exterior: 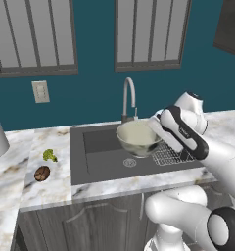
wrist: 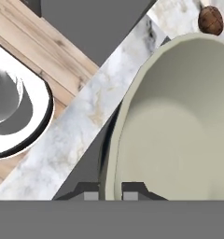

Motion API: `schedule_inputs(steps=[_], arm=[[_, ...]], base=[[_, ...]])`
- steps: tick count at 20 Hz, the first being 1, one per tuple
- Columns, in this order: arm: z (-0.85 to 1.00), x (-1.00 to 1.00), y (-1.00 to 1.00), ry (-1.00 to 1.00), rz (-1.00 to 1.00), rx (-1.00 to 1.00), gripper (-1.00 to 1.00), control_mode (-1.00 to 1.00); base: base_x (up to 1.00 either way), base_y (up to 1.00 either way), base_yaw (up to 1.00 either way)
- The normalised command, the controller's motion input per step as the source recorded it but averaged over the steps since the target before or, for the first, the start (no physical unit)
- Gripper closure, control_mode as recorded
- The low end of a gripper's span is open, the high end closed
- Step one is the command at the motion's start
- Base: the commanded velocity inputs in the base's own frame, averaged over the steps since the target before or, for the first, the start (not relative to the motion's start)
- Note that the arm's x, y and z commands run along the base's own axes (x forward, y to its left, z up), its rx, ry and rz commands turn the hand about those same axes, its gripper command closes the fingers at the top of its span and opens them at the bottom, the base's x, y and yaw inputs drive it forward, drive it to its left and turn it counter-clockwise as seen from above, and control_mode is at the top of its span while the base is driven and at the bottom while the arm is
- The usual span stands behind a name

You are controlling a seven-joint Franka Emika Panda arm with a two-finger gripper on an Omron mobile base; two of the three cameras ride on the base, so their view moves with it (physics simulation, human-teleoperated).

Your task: Remove the broccoli and potato from the sink. Then move the bowl and cup from the counter to the sink for washing.

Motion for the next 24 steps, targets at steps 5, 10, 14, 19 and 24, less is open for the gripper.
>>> schedule_inputs(steps=[5,10,14,19,24], arm=[[-0.03,-0.03,0.29,-0.03,-0.12,0.00,1.00,-1.00],[-0.06,0.00,0.37,0.00,-0.09,0.00,1.00,-1.00],[-0.09,0.00,0.37,0.00,-0.11,-0.02,1.00,-1.00],[-0.06,0.08,0.31,0.00,-0.11,-0.05,1.00,-1.00],[-0.04,0.15,0.19,0.00,-0.04,-0.07,1.00,-1.00]], base=[[0.00,0.00,0.00],[0.00,0.00,0.00],[0.00,0.00,0.00],[0.00,0.00,0.00],[0.00,0.00,0.00]])
